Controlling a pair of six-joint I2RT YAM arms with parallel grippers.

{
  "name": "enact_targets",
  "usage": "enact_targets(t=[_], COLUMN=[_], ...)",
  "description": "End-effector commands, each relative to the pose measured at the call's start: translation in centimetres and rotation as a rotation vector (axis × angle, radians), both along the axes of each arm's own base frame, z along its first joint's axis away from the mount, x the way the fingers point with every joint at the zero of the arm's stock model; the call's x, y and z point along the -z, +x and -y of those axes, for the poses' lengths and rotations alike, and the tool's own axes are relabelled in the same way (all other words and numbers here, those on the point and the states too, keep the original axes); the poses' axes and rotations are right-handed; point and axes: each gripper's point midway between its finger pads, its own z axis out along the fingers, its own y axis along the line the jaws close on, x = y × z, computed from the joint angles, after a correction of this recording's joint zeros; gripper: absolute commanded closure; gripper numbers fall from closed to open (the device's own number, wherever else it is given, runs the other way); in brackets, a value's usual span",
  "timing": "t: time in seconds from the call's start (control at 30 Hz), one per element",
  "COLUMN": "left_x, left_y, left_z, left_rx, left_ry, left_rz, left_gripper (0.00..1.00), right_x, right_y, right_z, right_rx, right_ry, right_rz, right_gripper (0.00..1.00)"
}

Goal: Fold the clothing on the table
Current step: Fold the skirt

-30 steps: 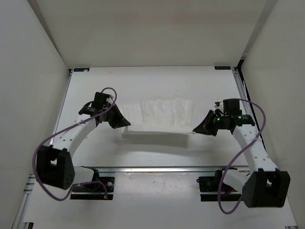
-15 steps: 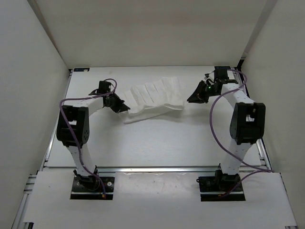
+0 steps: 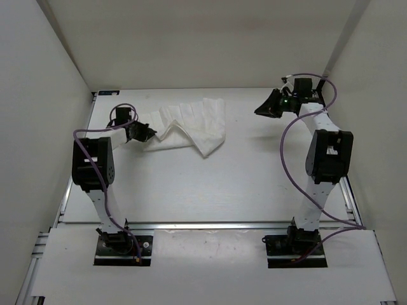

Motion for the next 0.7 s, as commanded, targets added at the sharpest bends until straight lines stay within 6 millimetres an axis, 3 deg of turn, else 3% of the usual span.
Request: enact_targets(t=[0.0, 0.07, 0.13, 0.17, 0.2, 0.27, 0.43, 0.53, 0.57, 0.6, 0.67], left_x=[-3.5, -3.4, -3.3, -2.5, -3.0, -2.0, -2.1, -1.9, -2.2, -2.1, -3.0], left_y=[0.1, -0.9, -2.7, -3.8, -4.1, -5.8, -7.3, -8.2, -8.5, -9.0, -9.6], left_z=[-0.1, -0.5, 1.3, 2.1, 2.3, 3.0, 3.1, 2.8, 2.7, 2.7, 2.6], left_rx=[-0.016, 0.023, 0.106, 0.133, 0.136, 0.148, 0.150, 0.150, 0.154, 0.162, 0.178], left_ry=[0.016, 0.098, 0.173, 0.193, 0.201, 0.197, 0.205, 0.221, 0.226, 0.233, 0.253], left_rz=[0.080, 0.073, 0.048, 0.028, 0.042, 0.023, 0.021, 0.010, 0.011, -0.004, 0.013], left_gripper=[1.00, 1.00, 1.00, 1.00, 1.00, 1.00, 1.00, 1.00, 1.00, 1.00, 1.00], right_x=[-0.2, 1.0, 2.8, 2.7, 3.1, 3.3, 2.4, 5.4, 5.1, 6.6, 7.2], right_y=[-3.2, -5.3, -7.1, -7.4, -7.5, -6.7, -3.5, -2.8, -2.3, -2.0, -1.8], right_z=[-3.2, -5.9, -7.1, -7.8, -8.4, -8.8, -10.0, -10.4, -10.8, -11.2, -12.2], right_rx=[-0.140, -0.225, -0.280, -0.298, -0.306, -0.310, -0.320, -0.344, -0.357, -0.363, -0.389], right_ry=[-0.105, -0.181, -0.244, -0.243, -0.219, -0.219, -0.176, -0.134, -0.124, -0.116, -0.077], right_rz=[0.003, -0.019, -0.039, -0.026, -0.032, -0.040, -0.022, -0.086, -0.069, -0.091, -0.107], right_gripper=[0.80, 0.88, 1.00, 1.00, 1.00, 1.00, 1.00, 1.00, 1.00, 1.00, 1.00])
